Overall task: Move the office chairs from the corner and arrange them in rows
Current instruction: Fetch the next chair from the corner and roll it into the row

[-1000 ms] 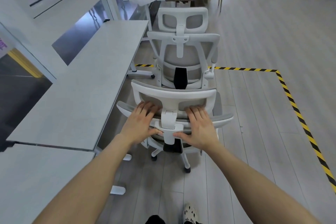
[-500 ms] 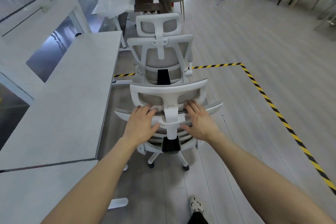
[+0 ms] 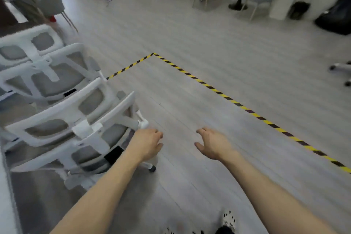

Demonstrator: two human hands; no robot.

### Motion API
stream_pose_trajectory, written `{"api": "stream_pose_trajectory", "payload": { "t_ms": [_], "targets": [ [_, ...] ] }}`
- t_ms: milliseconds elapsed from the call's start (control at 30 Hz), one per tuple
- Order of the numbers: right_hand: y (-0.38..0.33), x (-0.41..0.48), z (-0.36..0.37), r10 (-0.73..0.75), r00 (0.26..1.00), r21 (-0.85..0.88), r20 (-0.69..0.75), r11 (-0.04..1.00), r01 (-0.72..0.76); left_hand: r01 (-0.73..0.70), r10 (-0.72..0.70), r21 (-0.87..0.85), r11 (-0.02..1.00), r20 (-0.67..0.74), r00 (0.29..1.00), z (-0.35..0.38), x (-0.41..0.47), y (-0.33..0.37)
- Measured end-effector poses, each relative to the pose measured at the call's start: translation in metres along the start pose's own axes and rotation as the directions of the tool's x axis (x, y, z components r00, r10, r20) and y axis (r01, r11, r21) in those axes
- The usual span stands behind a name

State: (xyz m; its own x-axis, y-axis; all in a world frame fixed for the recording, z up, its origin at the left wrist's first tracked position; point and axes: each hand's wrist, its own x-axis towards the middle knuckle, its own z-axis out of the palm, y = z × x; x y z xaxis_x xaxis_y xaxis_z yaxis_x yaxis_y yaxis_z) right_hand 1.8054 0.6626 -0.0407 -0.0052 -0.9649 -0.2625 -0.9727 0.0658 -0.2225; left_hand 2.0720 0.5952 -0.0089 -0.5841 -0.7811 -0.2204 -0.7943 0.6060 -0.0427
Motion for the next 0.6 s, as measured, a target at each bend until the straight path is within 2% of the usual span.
{"api": "stream_pose_trajectory", "payload": {
  "t_ms": [100, 233, 333, 433, 600],
  "targets": [
    [0.094, -0.055, -0.009, 0.183, 0.982, 0.035, -0.035, 0.983, -0.182, -0.163, 0.161, 0.023, 0.986, 0.073, 0.984, -0.017, 0.062, 0.087],
    [0.232, -0.143, -0.013, 0.408, 0.911, 0.076, -0.054, 0.912, -0.403, -0.365, 0.359, 0.045, 0.93, 0.114, 0.927, -0.033, 0.143, 0.245],
    [0.333, -0.216, -0.015, 0.543, 0.838, 0.103, -0.051, 0.838, -0.536, -0.515, 0.505, 0.074, 0.854, 0.119, 0.855, -0.045, 0.185, 0.384],
    [0.421, -0.293, -0.022, 0.663, 0.746, 0.114, -0.058, 0.747, -0.655, -0.66, 0.649, 0.133, 0.739, 0.12, 0.751, -0.056, 0.217, 0.517],
    [0.543, -0.398, -0.04, 0.811, 0.581, 0.137, -0.068, 0.584, -0.8, -0.793, 0.792, 0.193, 0.578, 0.099, 0.602, -0.081, 0.25, 0.698]
  ]
}}
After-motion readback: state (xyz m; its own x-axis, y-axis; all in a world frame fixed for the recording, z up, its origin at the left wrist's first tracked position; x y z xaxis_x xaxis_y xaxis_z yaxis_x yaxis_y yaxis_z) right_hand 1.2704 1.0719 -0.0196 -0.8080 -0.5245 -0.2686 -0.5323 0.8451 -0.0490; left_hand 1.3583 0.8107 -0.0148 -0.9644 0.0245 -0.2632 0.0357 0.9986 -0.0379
